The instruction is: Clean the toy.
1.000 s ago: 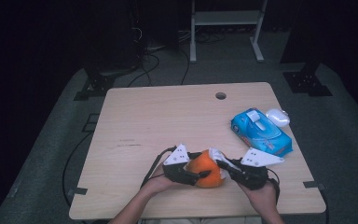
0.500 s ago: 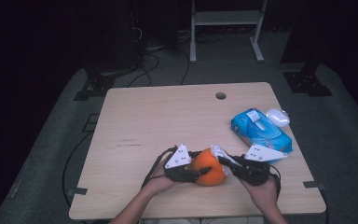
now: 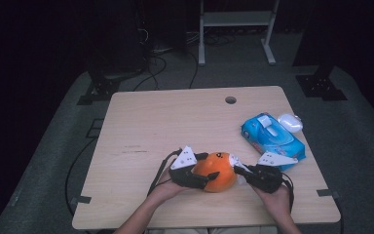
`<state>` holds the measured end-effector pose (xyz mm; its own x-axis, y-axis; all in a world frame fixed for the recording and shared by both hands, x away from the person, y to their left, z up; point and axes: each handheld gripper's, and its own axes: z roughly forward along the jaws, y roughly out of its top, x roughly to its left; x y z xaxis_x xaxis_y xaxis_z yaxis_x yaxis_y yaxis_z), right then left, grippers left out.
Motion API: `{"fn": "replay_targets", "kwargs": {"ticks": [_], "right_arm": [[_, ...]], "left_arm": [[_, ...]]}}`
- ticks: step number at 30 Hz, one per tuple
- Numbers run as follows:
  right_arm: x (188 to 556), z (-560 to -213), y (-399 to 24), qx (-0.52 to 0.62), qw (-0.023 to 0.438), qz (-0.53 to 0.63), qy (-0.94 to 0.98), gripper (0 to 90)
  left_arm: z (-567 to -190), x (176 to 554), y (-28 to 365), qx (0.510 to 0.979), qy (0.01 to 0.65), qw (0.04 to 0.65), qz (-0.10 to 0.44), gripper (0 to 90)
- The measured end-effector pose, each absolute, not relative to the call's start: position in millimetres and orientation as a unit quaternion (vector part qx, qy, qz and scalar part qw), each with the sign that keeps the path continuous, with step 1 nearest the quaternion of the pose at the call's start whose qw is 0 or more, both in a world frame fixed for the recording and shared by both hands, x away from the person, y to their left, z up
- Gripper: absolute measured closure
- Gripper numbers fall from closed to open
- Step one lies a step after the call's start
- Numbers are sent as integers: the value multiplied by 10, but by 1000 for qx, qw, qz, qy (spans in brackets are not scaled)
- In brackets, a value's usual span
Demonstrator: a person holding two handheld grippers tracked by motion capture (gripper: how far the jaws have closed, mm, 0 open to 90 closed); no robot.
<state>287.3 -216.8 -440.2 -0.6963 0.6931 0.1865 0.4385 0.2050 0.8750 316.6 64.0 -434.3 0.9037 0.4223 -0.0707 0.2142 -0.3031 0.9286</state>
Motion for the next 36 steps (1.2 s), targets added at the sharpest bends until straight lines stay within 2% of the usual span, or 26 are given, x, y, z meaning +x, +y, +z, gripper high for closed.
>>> {"fn": "replay_targets", "kwargs": {"ticks": [4,7,9,11,14,18,21,23,24,26,31,36], "right_arm": [[2878,-4413,-2159,369,120,506,770,820],[2888,-4431,-2173,370,114,498,776,820],[2892,-4430,-2189,370,109,498,777,820],[2911,-4427,-2201,369,103,499,778,820],[2886,-4306,-2257,369,126,497,775,820],[2835,-4138,-2343,363,134,529,756,820],[2862,-4331,-2254,368,93,508,773,821],[2878,-4426,-2209,368,60,512,774,821],[2877,-4416,-2204,367,56,512,774,821],[2853,-4383,-2183,359,65,505,783,821],[2829,-4384,-2166,352,65,504,786,821],[2826,-4388,-2170,351,65,504,786,821]], "left_arm": [[-4373,3125,597,822,176,538,66,339],[-4324,3135,646,828,146,540,42,323],[-4307,3173,690,812,173,555,63,315],[-4332,3200,673,808,202,546,85,249],[-4435,3147,583,818,191,537,75,318],[-4424,3030,456,835,146,526,66,327],[-4362,3044,491,835,138,530,51,306],[-4312,3095,561,816,159,554,42,270],[-4299,3113,575,813,165,557,44,230],[-4281,3143,581,810,174,558,53,206],[-4309,3158,548,819,161,547,57,285],[-4299,3149,535,823,159,542,59,290]]}}
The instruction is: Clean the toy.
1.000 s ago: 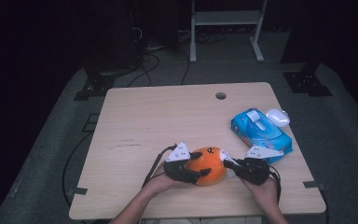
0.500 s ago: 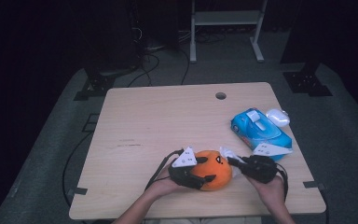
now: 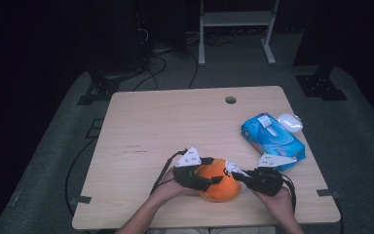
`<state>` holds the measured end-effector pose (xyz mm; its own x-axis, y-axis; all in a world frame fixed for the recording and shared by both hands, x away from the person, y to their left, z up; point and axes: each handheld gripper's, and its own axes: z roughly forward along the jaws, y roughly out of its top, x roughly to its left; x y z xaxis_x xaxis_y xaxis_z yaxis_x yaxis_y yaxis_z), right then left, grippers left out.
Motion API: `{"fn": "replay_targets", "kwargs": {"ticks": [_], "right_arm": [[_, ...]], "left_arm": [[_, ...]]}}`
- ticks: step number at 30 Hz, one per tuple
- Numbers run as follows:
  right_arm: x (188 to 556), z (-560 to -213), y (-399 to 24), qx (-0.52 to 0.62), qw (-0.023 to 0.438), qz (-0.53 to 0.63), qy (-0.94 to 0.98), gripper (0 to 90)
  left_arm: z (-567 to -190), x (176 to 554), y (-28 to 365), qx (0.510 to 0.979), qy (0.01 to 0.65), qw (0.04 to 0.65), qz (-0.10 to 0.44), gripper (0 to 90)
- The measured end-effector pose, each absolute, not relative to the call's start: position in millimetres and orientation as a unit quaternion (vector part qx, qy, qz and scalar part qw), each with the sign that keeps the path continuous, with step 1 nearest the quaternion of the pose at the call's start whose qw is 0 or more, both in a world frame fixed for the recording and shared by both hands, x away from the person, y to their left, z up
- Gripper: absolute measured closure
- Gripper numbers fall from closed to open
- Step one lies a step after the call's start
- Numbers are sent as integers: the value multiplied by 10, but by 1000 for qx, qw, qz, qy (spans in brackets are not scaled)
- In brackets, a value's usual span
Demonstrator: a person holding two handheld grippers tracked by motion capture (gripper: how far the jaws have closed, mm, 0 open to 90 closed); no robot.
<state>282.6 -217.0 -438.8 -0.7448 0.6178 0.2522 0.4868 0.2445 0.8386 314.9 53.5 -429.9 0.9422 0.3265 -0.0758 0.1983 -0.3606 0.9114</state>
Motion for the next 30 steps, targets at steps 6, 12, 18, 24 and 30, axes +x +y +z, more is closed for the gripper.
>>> {"fn": "replay_targets", "kwargs": {"ticks": [6,12,18,24,30], "right_arm": [[2823,-4383,-2178,349,64,501,789,821],[2826,-4382,-2211,349,66,492,795,820],[2783,-4287,-2405,353,75,493,791,817],[2680,-4384,-2708,368,81,472,797,811],[2694,-4458,-2791,379,81,460,799,716]], "left_arm": [[-4331,3147,500,834,148,528,57,307],[-4445,3116,418,841,153,516,58,347],[-4446,3086,366,853,149,492,86,514],[-4398,3096,398,839,171,508,90,635],[-4351,3135,475,820,191,532,89,667]]}}
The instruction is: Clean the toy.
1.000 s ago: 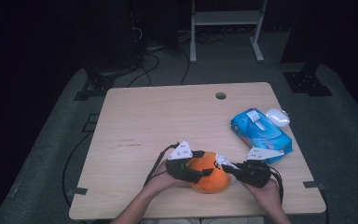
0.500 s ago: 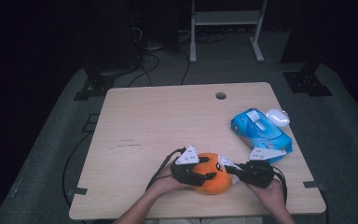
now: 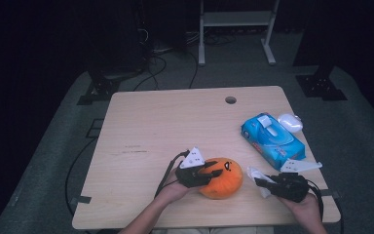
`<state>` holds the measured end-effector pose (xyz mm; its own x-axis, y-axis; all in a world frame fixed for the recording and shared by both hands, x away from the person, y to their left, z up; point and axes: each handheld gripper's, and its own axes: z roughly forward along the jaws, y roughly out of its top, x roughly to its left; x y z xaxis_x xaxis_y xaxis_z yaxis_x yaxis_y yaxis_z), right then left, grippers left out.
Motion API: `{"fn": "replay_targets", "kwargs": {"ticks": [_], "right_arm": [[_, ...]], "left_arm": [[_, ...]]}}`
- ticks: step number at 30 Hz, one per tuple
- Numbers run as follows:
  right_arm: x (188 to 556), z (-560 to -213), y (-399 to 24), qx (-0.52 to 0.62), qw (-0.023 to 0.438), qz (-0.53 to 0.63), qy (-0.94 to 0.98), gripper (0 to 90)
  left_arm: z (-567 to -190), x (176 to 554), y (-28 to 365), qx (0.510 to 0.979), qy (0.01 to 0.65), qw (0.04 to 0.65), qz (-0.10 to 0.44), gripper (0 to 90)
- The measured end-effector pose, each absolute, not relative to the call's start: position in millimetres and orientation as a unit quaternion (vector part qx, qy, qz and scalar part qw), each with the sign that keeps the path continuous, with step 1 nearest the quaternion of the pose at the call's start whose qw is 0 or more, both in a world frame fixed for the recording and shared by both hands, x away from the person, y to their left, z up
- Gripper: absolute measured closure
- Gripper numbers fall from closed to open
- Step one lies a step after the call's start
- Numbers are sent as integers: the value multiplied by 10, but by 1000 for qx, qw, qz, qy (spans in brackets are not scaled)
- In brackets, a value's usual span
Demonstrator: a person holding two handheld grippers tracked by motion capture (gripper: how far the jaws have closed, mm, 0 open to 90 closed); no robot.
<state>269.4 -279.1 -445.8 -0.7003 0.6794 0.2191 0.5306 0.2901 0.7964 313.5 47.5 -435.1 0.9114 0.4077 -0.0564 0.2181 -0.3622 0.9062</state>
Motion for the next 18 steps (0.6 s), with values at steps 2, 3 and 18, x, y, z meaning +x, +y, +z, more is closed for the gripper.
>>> {"fn": "replay_targets", "kwargs": {"ticks": [2,3,18], "right_arm": [[2708,-4457,-2791,380,79,461,798,666],[2710,-4459,-2795,380,81,464,796,626],[2714,-4460,-2783,393,85,478,781,417]], "left_arm": [[-4339,3122,483,819,192,534,92,672],[-4329,3118,487,818,191,534,94,673],[-4252,3265,685,796,230,548,119,677]]}}
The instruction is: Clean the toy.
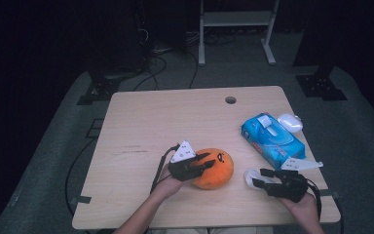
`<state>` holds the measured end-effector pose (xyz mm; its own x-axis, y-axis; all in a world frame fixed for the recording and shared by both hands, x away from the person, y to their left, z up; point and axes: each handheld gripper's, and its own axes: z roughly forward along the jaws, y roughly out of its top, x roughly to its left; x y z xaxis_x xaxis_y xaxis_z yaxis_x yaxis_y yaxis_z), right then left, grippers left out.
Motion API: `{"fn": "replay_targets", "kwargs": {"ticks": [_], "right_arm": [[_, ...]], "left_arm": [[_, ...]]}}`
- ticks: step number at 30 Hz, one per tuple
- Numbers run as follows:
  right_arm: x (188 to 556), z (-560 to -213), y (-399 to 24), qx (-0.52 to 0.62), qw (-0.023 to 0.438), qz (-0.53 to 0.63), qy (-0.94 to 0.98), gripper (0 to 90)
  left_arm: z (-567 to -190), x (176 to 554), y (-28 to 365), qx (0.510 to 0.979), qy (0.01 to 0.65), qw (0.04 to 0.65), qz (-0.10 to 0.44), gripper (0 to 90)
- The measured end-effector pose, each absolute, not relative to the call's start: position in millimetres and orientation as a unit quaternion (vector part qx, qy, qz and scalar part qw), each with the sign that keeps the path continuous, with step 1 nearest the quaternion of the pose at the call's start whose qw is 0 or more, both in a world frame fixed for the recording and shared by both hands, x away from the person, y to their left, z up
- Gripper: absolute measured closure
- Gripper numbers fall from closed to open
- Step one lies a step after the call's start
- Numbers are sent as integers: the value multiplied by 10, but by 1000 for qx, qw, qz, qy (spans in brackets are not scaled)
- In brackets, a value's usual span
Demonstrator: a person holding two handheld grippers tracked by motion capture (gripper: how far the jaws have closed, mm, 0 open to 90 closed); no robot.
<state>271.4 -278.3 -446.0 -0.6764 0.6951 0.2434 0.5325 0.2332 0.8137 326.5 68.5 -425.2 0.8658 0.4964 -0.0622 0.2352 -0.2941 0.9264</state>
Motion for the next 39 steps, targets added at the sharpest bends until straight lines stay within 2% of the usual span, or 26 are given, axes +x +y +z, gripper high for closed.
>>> {"fn": "replay_targets", "kwargs": {"ticks": [12,16,26,32,39], "right_arm": [[2706,-4479,-2749,386,96,483,780,405],[2701,-4475,-2750,386,99,481,781,396],[2662,-4432,-2704,384,112,483,778,380],[2717,-4463,-2681,384,106,479,782,358],[2778,-4450,-2707,384,104,478,783,332]], "left_arm": [[-4271,3500,997,774,284,530,196,677],[-4333,3535,1022,776,290,529,185,662],[-4238,3482,1210,759,302,552,166,456],[-4190,3490,1311,748,316,559,169,377],[-4226,3417,1376,758,324,542,163,308]]}}
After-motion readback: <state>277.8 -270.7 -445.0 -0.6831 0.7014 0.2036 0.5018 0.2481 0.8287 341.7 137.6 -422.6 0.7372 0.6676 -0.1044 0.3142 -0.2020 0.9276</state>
